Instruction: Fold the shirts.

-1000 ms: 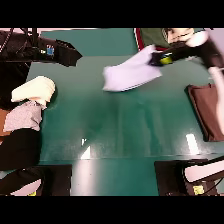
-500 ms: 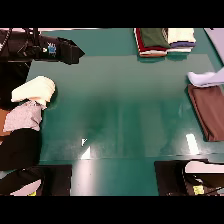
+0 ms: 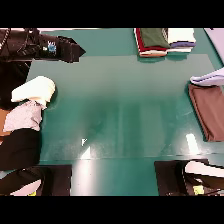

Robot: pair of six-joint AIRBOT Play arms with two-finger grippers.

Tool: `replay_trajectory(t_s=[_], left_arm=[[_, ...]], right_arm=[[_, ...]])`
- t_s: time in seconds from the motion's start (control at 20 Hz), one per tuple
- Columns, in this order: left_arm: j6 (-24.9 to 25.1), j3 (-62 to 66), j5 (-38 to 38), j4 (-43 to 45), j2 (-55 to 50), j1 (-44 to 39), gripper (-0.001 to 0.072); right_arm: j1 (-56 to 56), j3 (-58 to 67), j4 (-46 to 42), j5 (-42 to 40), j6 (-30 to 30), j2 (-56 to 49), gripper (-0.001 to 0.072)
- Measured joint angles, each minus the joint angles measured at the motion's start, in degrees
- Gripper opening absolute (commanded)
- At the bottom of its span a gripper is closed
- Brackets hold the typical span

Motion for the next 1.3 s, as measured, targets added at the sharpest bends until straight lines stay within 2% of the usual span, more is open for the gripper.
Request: replay_trajectory(t_s=[0.3,0.6,0.65,0.75,0.8,0.85,1.1,1.3], left_arm=[[0.20,0.00,-0.59,-0.07,0.00,0.00,0.0024],[0.59,0.00,-0.87,-0.02,0.00,0.00,0.0025],[0.63,0.00,-0.96,-0.02,0.00,0.00,0.0025],[1.05,0.00,-1.40,-0.02,0.00,0.00,0.0025],[1.20,0.00,-1.57,-0.02,0.00,0.00,0.0025],[1.36,0.00,-1.95,-0.02,0.00,0.00,0.0025],[1.90,0.00,-2.51,-0.02,0.00,0.00,0.0025],[2.03,0.00,-2.67,-0.02,0.00,0.00,0.0025]], right_arm=[[-2.82,-2.62,-3.74,4.50,0.00,5.31,0.0018],[-8.85,-18.67,-6.84,5.62,-1.90,13.40,0.0021],[-10.03,-21.40,-7.76,5.73,-2.03,14.47,0.0062],[-12.46,-26.64,-9.16,5.84,-2.49,16.33,0.0445],[-13.86,-29.07,-9.53,5.95,-2.80,17.07,0.0541],[-15.34,-31.15,-10.12,5.97,-3.04,17.64,0.0559],[-19.76,-33.81,-9.64,6.56,-3.45,19.54,0.0556],[-14.49,-30.99,-1.95,4.39,-3.50,22.23,0.0552]])
